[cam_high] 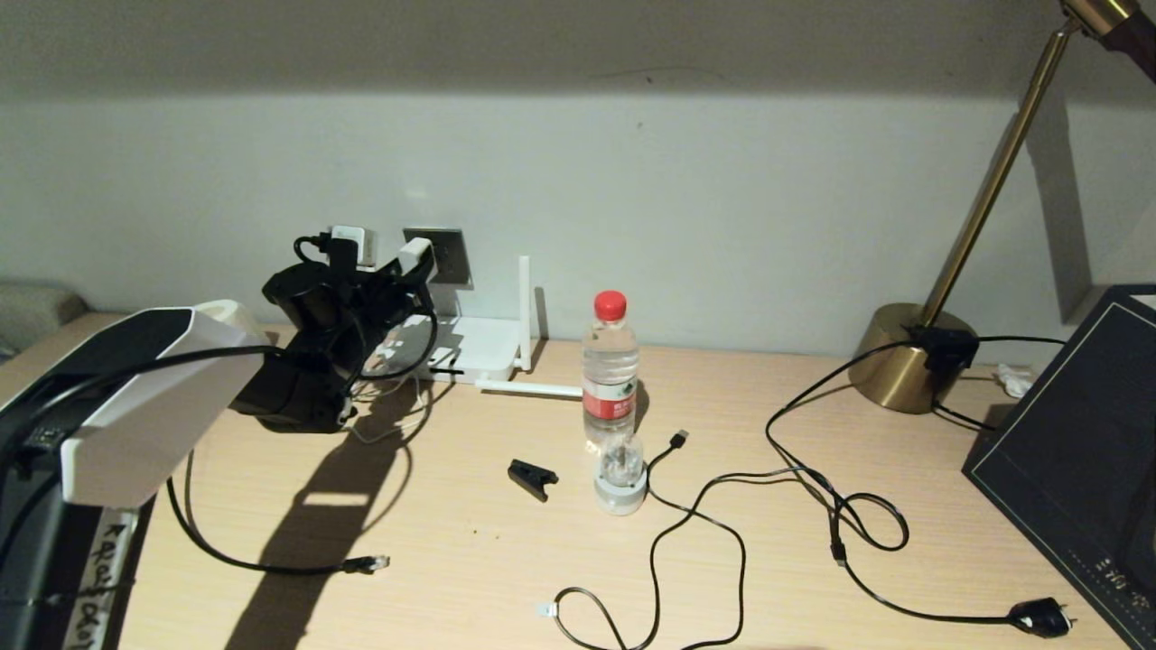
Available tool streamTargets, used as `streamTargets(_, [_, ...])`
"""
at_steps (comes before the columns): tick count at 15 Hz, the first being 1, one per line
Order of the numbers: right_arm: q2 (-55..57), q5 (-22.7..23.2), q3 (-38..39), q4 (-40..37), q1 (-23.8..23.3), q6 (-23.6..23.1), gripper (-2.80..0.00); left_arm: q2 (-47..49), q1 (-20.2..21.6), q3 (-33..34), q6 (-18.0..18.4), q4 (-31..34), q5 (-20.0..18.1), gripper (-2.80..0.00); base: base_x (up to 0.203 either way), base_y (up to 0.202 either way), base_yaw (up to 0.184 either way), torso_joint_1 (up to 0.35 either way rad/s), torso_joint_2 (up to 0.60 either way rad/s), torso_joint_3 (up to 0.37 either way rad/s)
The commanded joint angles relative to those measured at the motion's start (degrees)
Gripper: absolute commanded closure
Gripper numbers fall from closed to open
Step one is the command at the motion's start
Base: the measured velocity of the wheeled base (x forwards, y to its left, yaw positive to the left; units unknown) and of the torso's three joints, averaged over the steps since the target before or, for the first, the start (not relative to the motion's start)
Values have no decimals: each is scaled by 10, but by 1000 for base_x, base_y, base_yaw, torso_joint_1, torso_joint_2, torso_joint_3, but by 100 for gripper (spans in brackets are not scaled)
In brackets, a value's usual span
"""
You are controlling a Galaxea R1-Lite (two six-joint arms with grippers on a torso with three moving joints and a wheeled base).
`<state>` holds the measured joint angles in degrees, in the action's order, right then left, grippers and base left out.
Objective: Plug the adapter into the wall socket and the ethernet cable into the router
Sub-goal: Plug plug into socket
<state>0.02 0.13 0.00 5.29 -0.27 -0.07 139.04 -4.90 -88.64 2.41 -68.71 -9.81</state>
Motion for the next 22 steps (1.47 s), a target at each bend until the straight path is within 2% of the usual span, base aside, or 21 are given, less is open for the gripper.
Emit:
streamTargets(1, [1,0,20,1,0,0,0,3,-4,3,0,-5,4,0,0,0,0,0,0,0])
streamTargets(16, [0,0,20,1,0,0,0,-3,-3,10,0,-7,31,0,0,0,0,0,0,0])
streamTargets(22, [0,0,20,1,0,0,0,-4,-1,18,0,-11,31,0,0,0,0,0,0,0])
